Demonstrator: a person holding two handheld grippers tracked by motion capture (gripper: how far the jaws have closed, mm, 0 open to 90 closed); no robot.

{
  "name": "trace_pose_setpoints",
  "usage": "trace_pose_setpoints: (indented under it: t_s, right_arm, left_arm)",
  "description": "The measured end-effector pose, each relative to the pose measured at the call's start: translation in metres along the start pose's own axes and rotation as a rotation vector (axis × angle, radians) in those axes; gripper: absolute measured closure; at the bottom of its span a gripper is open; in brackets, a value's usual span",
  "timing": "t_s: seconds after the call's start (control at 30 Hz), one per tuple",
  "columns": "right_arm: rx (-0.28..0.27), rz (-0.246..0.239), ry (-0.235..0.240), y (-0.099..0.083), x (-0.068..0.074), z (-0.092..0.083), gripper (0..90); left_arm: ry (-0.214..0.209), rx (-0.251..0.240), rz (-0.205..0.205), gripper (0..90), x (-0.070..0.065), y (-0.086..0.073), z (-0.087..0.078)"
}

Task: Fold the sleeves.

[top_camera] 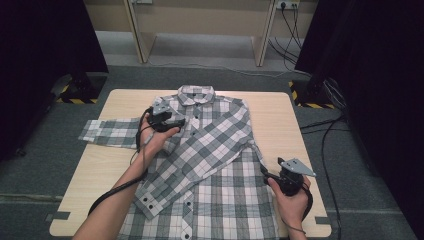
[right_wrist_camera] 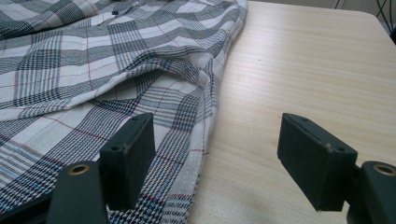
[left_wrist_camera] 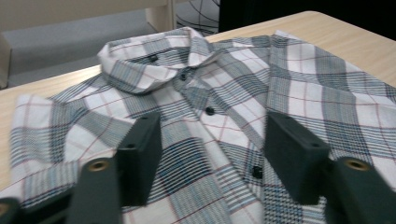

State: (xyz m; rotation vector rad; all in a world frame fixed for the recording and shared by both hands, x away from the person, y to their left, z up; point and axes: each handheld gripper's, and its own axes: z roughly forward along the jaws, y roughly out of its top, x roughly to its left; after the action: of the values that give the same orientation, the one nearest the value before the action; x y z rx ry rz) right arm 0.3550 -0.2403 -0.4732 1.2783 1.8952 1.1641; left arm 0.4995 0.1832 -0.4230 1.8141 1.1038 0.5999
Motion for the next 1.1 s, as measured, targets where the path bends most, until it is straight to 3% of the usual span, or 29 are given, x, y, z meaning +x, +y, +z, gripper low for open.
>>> trace_pose_setpoints:
  t_s: [0.1, 0.13, 0.17, 0.33, 0.37, 0.47, 0.5, 0.57, 0.7, 0.77, 0.83, 0.87, 0.9, 0.93, 1.1]
  right_arm:
    - [0.003, -0.003, -0.001, 0.000, 0.000, 0.000, 28.2]
    - [0.003, -0.002, 0.000, 0.000, 0.000, 0.000, 28.2]
    - [0.002, -0.002, -0.001, 0.000, 0.000, 0.000, 28.2]
    - [0.002, -0.002, -0.002, 0.000, 0.000, 0.000, 28.1]
    - [0.003, -0.002, -0.002, 0.000, 0.000, 0.000, 28.1]
    - [0.004, -0.003, -0.004, 0.000, 0.000, 0.000, 28.0]
    - [0.004, -0.003, -0.004, 0.000, 0.000, 0.000, 28.0]
    - [0.003, -0.002, -0.005, 0.000, 0.000, 0.000, 28.0]
    - [0.003, 0.004, -0.005, 0.000, 0.000, 0.000, 28.0]
    - [0.002, 0.003, -0.005, 0.000, 0.000, 0.000, 28.0]
    - [0.001, 0.004, -0.005, 0.000, 0.000, 0.000, 28.0]
    - [0.001, 0.004, -0.005, 0.000, 0.000, 0.000, 28.0]
    - [0.001, 0.004, -0.005, 0.000, 0.000, 0.000, 28.0]
    - [0.002, 0.003, -0.005, 0.000, 0.000, 0.000, 28.0]
    - [0.003, -0.001, -0.007, 0.000, 0.000, 0.000, 28.0]
  left_arm:
    - [0.022, -0.002, 0.000, 28.4, 0.008, 0.000, -0.004]
    - [0.037, -0.003, -0.002, 27.3, 0.016, -0.001, -0.008]
    - [0.037, -0.003, -0.002, 26.9, 0.016, -0.001, -0.008]
    - [0.089, 0.006, -0.011, 26.2, 0.047, -0.006, -0.024]
    - [0.089, 0.006, -0.011, 26.2, 0.047, -0.006, -0.024]
    - [0.132, 0.018, -0.021, 26.2, 0.069, -0.012, -0.034]
    - [0.132, 0.018, -0.021, 26.3, 0.069, -0.012, -0.034]
    - [0.170, 0.030, -0.036, 26.4, 0.087, -0.019, -0.041]
    - [0.198, 0.040, -0.054, 26.6, 0.101, -0.026, -0.047]
    - [0.231, 0.059, -0.054, 26.7, 0.115, -0.034, -0.053]
    - [0.239, 0.063, -0.056, 26.7, 0.119, -0.035, -0.054]
    - [0.258, 0.073, -0.065, 26.8, 0.129, -0.040, -0.059]
    - [0.258, 0.073, -0.065, 26.9, 0.129, -0.040, -0.059]
    - [0.277, 0.081, -0.081, 27.1, 0.138, -0.045, -0.064]
    - [0.321, 0.096, -0.113, 27.4, 0.159, -0.055, -0.075]
